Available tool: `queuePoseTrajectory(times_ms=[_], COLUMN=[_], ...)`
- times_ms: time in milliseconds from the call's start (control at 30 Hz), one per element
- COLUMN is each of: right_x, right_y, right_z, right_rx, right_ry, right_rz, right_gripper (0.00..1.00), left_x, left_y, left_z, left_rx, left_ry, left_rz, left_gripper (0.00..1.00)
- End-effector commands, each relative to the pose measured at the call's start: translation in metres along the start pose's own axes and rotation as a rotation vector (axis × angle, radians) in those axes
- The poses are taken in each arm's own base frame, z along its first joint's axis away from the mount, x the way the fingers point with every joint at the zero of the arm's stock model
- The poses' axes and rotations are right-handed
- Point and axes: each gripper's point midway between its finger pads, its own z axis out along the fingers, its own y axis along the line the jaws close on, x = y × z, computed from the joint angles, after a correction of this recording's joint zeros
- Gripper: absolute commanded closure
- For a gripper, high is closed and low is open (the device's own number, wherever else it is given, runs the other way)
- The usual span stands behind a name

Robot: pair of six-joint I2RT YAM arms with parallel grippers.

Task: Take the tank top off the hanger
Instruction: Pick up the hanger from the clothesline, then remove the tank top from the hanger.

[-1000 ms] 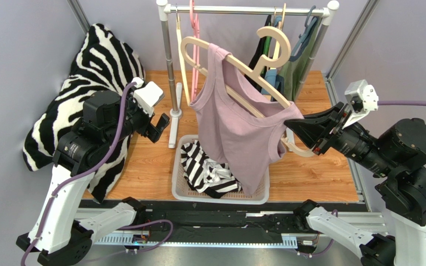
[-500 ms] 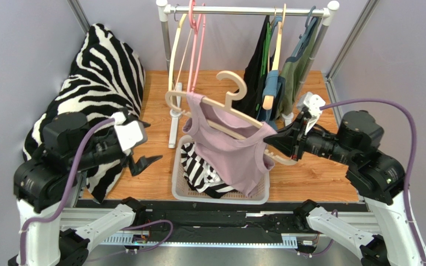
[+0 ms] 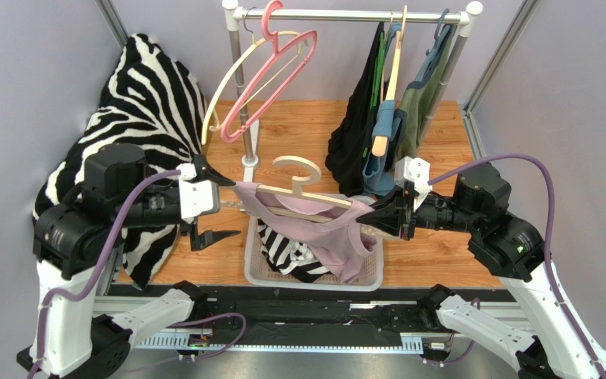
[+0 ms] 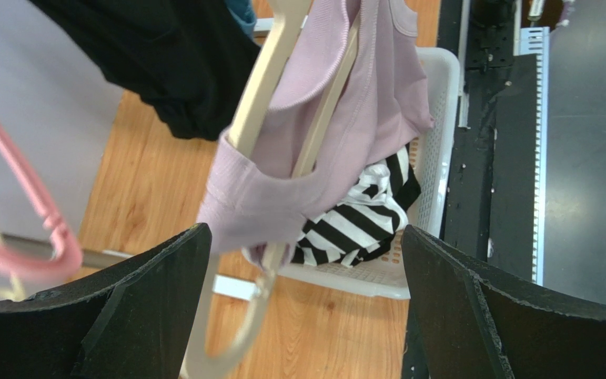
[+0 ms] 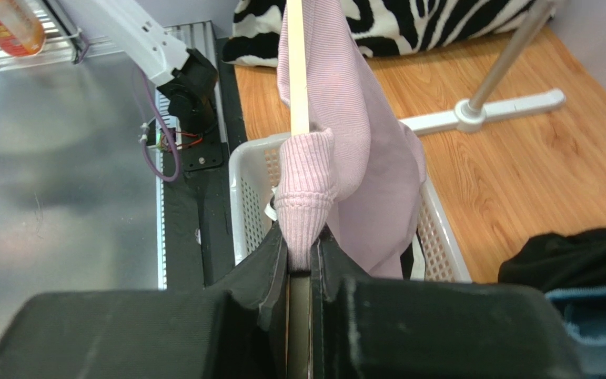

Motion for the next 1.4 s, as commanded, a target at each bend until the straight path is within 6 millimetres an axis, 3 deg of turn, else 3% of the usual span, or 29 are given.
queuePoseTrajectory(times_ms=[0,200,467,567,700,867,967,1000,1167,1300,1367], right_x=[-0.037,-0.032,-0.042,-0.044,-0.047,-0.052,-0.061,-0.063,-0.073,-0.067,-0.066], right_y=[0.019,0.026,0.022,0.020,0.019,0.019,0.018,0.018,0.006,-0.008,-0.015], right_z=[-0.006,-0.005,-0.002,0.002,0.005,0.006,0.006,0.006,0.005,0.003,0.001], right_rx=[-0.089,-0.124,-0.116,-0.120,-0.124,-0.122,-0.112,-0.111,-0.032,0.059,0.106], right_ry=[-0.127,-0.110,-0.134,-0.135,-0.141,-0.153,-0.173,-0.180,-0.208,-0.206,-0.209], right_rz=[-0.184,-0.182,-0.210,-0.210,-0.216,-0.241,-0.255,-0.258,-0.265,-0.257,-0.245], right_gripper=[1.00,1.00,1.00,1.00,1.00,1.00,1.00,1.00,1.00,1.00,0.93], left_x=[-0.020,-0.024,-0.006,0.000,0.003,0.003,0.003,0.005,0.003,0.006,0.006], left_y=[-0.001,0.000,-0.029,-0.032,-0.029,-0.023,-0.017,-0.015,-0.008,0.003,0.008], left_z=[0.008,0.013,0.024,0.029,0.033,0.039,0.045,0.047,0.048,0.043,0.041], left_rx=[0.094,0.134,0.297,0.324,0.329,0.325,0.315,0.311,0.267,0.161,0.125], left_ry=[-0.073,-0.089,-0.092,-0.086,-0.072,-0.072,-0.071,-0.064,-0.067,-0.042,-0.041], left_rz=[0.079,0.079,-0.005,-0.032,-0.050,-0.064,-0.090,-0.101,-0.103,-0.090,-0.099], left_gripper=[0.01,0.01,0.02,0.12,0.42,0.54,0.85,1.00,1.00,1.00,1.00])
